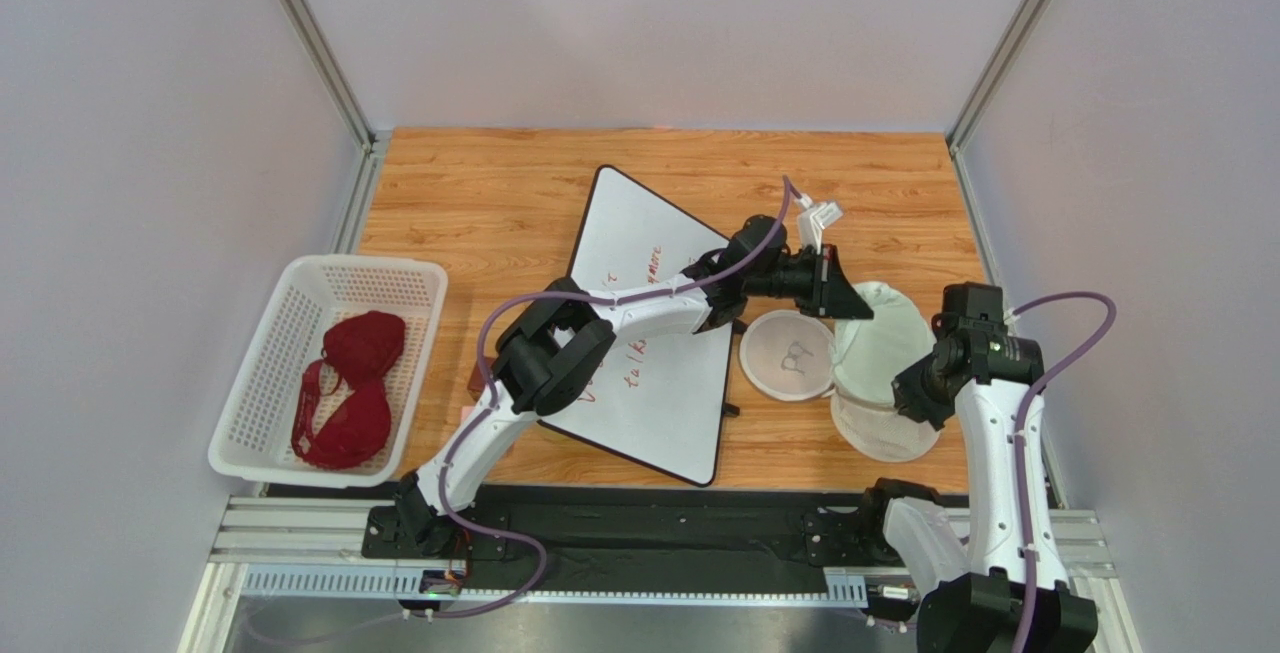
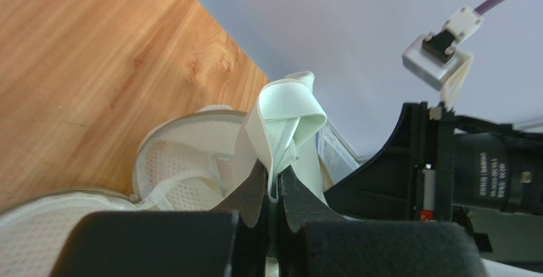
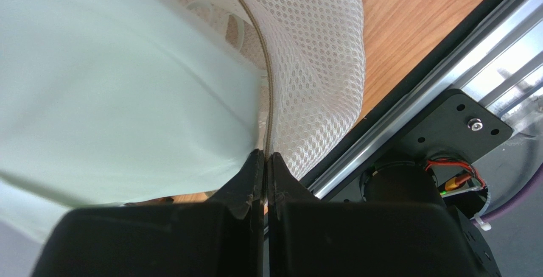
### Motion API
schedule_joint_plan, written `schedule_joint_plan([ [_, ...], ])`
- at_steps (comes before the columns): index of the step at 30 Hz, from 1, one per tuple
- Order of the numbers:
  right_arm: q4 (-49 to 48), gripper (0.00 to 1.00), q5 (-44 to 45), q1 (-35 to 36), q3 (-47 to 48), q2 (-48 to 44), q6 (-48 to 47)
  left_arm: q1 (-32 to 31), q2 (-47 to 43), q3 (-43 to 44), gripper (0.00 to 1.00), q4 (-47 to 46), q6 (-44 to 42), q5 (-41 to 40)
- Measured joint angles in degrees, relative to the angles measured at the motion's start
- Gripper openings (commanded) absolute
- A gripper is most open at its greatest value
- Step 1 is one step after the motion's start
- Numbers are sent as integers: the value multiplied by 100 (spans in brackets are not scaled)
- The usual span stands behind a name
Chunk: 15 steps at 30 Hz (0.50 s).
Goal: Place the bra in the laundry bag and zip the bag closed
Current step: Place the bra in the laundry bag.
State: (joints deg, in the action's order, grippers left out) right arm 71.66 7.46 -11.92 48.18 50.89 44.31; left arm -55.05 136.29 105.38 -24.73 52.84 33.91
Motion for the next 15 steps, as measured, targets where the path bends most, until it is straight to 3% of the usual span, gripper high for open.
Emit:
schedule_joint_plan([
  [15, -404, 4, -199, 68, 286, 323, -555, -302, 328, -214, 0, -302, 81, 1005],
])
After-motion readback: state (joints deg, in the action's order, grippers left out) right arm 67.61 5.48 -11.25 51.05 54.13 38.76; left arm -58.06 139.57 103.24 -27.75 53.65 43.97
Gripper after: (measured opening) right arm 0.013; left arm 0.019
